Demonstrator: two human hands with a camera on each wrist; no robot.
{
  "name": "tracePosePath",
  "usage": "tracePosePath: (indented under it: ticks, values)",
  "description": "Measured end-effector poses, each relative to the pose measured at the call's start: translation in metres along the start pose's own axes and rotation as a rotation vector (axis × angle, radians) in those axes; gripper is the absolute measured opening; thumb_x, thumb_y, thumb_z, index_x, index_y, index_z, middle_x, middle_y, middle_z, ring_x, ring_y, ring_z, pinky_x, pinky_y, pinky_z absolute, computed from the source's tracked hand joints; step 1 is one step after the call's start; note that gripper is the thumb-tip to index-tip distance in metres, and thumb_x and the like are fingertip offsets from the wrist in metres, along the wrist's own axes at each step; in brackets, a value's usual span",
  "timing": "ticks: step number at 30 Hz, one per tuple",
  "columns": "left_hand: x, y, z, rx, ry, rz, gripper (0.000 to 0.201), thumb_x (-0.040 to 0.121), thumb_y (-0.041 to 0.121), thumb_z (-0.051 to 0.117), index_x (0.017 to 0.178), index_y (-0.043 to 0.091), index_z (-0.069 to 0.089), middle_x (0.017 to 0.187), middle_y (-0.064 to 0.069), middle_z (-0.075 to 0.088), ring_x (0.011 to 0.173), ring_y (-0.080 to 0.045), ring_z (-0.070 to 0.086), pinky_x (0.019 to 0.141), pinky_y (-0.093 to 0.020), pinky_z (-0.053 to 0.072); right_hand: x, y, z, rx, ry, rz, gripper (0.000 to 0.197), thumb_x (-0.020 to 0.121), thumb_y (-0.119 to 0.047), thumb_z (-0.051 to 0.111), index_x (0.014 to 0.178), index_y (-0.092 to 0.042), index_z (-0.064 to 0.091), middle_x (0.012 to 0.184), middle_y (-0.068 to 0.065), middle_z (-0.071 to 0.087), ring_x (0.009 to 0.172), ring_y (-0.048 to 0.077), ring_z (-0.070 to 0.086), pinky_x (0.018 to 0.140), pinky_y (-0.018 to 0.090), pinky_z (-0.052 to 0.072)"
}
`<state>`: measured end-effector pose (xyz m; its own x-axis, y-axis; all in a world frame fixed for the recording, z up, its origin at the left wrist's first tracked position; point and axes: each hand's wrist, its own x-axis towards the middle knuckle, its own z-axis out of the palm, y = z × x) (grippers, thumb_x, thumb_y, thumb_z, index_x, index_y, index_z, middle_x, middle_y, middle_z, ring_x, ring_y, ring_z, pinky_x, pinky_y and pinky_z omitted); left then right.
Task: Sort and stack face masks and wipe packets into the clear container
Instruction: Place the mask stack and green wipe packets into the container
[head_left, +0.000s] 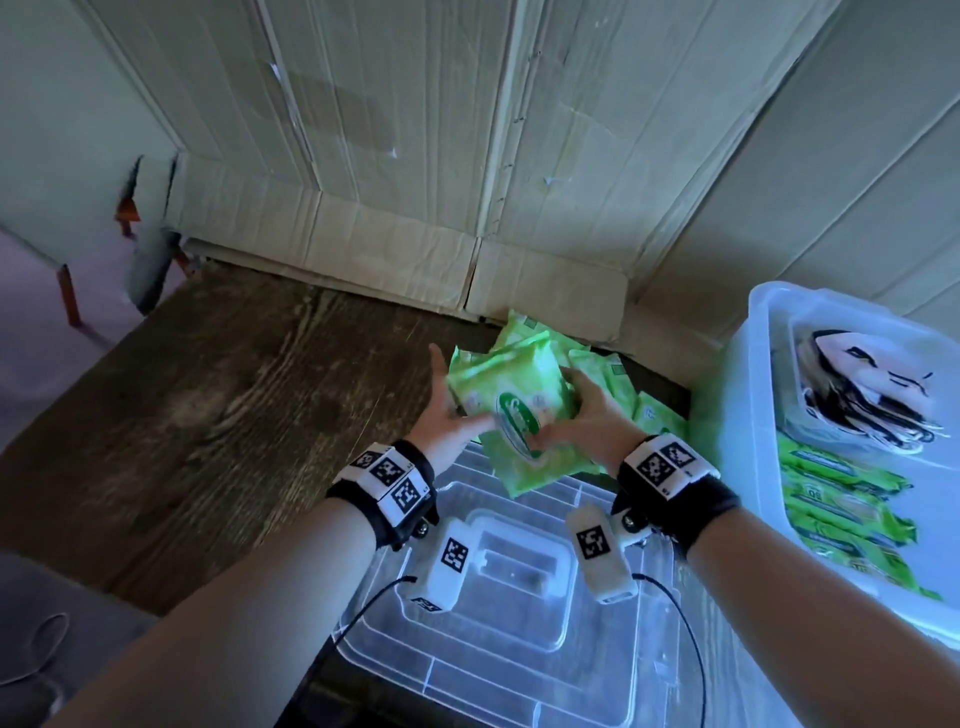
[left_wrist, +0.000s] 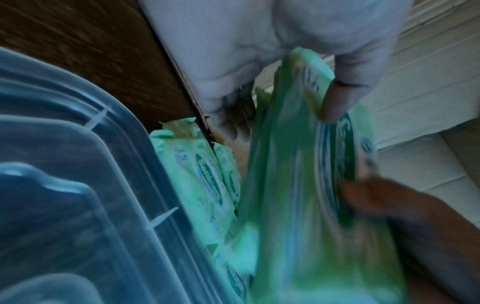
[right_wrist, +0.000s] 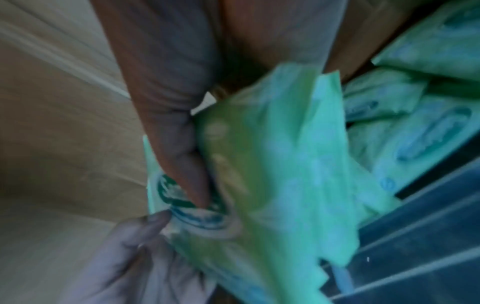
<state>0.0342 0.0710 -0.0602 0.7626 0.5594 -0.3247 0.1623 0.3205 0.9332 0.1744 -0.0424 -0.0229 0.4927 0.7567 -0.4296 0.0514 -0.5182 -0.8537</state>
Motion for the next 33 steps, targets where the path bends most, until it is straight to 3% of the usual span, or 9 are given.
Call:
tracePosePath:
  ticks: [3, 7, 13, 18, 22, 26, 29, 31, 33]
  values:
    - [-0.003, -0.011, -0.013, 0.161, 0.044, 0.055, 0.117, 0.071, -0.007, 0.073, 0.147, 0.03, -0.007, 0.125, 0.0, 0.05, 0.119, -0.014, 0.049, 0.087, -0.017, 0.045, -0.021, 0.007, -0.008, -0.598, 0.015, -0.076, 0.084, 0.062, -0.008, 0.08, 0.135, -0.018, 0.04, 0.103, 0.0, 0.059, 0.091, 0.018, 0.059, 0.069, 0.024, 0.049]
    - [-0.015, -0.029, 0.0, 0.595, -0.206, 0.074, 0.118, 0.064, 0.007, 0.084, 0.148, 0.031, 0.004, 0.146, 0.005, 0.034, 0.135, -0.009, 0.032, 0.104, -0.024, 0.035, -0.038, 0.041, 0.0, -1.011, 0.014, -0.155, 0.07, 0.072, -0.021, 0.067, 0.136, -0.03, 0.04, 0.126, -0.006, 0.056, 0.116, 0.017, 0.05, 0.096, 0.031, 0.027]
    - [-0.017, -0.048, 0.032, 0.7, -0.222, 0.095, 0.102, 0.063, 0.008, 0.084, 0.142, 0.03, 0.023, 0.136, -0.003, 0.046, 0.119, -0.019, 0.05, 0.099, -0.024, 0.04, -0.052, 0.084, -0.01, -0.724, 0.185, -0.022, 0.096, 0.067, -0.03, 0.08, 0.144, -0.03, 0.022, 0.148, 0.008, 0.021, 0.131, 0.029, 0.029, 0.108, 0.042, 0.03]
    - [-0.014, -0.05, 0.039, 0.782, -0.165, 0.133, 0.104, 0.061, 0.005, 0.085, 0.141, 0.024, 0.022, 0.123, -0.007, 0.053, 0.102, -0.021, 0.056, 0.086, -0.02, 0.041, -0.057, 0.096, -0.008, -0.588, 0.168, 0.039, 0.092, 0.066, -0.014, 0.082, 0.139, -0.016, 0.025, 0.117, 0.018, 0.051, 0.105, 0.028, 0.053, 0.088, 0.029, 0.041]
    - [-0.016, -0.055, 0.041, 0.859, -0.137, 0.13, 0.101, 0.064, 0.001, 0.082, 0.14, 0.024, 0.02, 0.081, 0.002, 0.055, 0.067, -0.014, 0.056, 0.057, -0.011, 0.04, -0.054, 0.096, -0.001, -0.583, 0.178, 0.018, 0.076, 0.07, -0.009, 0.078, 0.132, -0.01, 0.032, 0.113, 0.013, 0.054, 0.1, 0.024, 0.056, 0.089, 0.028, 0.047]
    - [-0.016, -0.057, 0.042, 0.868, -0.129, 0.119, 0.096, 0.065, -0.002, 0.08, 0.137, 0.023, 0.023, 0.075, 0.007, 0.05, 0.054, -0.011, 0.046, 0.05, -0.011, 0.038, -0.058, 0.086, -0.001, -0.876, 0.153, 0.05, 0.073, 0.075, -0.025, 0.074, 0.131, -0.01, 0.029, 0.125, 0.017, 0.043, 0.109, 0.027, 0.048, 0.094, 0.032, 0.043]
    - [-0.016, -0.056, 0.041, 0.845, -0.129, 0.108, 0.091, 0.065, -0.002, 0.08, 0.134, 0.026, 0.028, 0.086, -0.002, 0.059, 0.055, -0.019, 0.05, 0.052, -0.01, 0.041, -0.059, 0.07, 0.007, -1.208, 0.154, 0.021, 0.076, 0.073, -0.041, 0.071, 0.133, -0.015, 0.031, 0.146, 0.013, 0.02, 0.137, 0.035, 0.015, 0.111, 0.056, 0.012]
    - [-0.016, -0.06, 0.038, 0.809, -0.116, 0.105, 0.09, 0.062, -0.002, 0.08, 0.132, 0.028, 0.031, 0.09, -0.008, 0.065, 0.065, -0.026, 0.059, 0.055, -0.013, 0.044, -0.053, 0.061, 0.016, -1.255, 0.064, -0.073, 0.078, 0.074, -0.038, 0.07, 0.135, -0.014, 0.029, 0.143, 0.011, 0.031, 0.136, 0.031, 0.023, 0.111, 0.055, 0.009]
    - [-0.014, -0.061, 0.038, 0.772, -0.107, 0.116, 0.09, 0.06, -0.002, 0.082, 0.131, 0.025, 0.034, 0.086, 0.003, 0.063, 0.073, -0.021, 0.062, 0.057, -0.006, 0.043, -0.047, 0.054, 0.024, -1.202, 0.018, -0.093, 0.07, 0.076, -0.031, 0.069, 0.131, -0.012, 0.03, 0.129, 0.009, 0.047, 0.121, 0.027, 0.043, 0.105, 0.044, 0.026]
